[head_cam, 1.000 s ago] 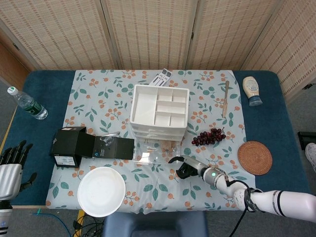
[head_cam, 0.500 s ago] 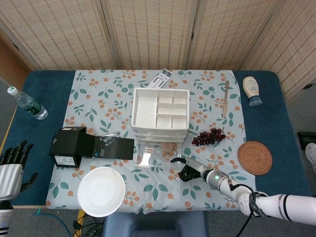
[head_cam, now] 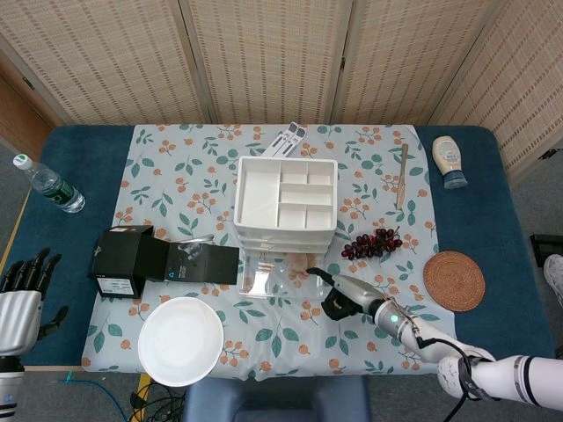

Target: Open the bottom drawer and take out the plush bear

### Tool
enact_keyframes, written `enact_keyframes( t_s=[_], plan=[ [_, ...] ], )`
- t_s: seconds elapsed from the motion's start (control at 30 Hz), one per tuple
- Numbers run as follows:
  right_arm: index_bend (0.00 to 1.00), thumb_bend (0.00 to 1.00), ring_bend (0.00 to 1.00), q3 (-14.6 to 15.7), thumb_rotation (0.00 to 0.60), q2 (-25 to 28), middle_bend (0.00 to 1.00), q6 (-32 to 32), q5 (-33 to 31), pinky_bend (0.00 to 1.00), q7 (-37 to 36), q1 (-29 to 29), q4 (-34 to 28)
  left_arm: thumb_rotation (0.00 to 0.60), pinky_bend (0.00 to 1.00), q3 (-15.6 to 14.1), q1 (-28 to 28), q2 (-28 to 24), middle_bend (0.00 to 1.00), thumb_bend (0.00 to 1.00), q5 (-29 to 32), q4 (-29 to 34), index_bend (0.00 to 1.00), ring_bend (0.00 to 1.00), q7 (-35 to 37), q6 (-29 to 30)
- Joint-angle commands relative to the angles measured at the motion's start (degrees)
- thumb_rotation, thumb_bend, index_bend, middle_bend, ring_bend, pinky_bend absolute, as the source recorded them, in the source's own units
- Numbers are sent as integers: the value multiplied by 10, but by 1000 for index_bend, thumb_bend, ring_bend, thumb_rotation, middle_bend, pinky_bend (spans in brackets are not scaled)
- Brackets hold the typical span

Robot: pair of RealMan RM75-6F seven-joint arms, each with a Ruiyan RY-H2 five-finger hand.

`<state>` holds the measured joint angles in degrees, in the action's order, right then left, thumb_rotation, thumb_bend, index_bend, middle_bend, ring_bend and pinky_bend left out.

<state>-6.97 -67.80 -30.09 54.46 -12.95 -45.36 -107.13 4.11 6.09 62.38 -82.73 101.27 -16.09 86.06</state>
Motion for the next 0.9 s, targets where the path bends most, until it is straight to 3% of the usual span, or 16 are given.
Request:
enact_keyframes(
  t_s=[0.03,0.23,0.5,0.9],
  plan=[
    [0,632,1000,16,600,3,851,-44,17,1000,78,-14,-7,600,104,0,0,0,70,260,-1,0,101,119,0,0],
    [0,647,1000,26,600,0,850,-6,-128,1000,86,-72,-5,600,104,-2,-3,0,70,260,-2,-6,101,119,8,3],
    [0,672,1000,37,600,-16,849,22,-260,1000,61,-133,26,600,103,-3,-6,1,69,260,0,-14,101,119,16,4],
    [0,679,1000,47,600,-43,849,41,-328,1000,32,-172,76,600,101,-2,-4,2,69,260,3,-19,101,119,20,0]
  ],
)
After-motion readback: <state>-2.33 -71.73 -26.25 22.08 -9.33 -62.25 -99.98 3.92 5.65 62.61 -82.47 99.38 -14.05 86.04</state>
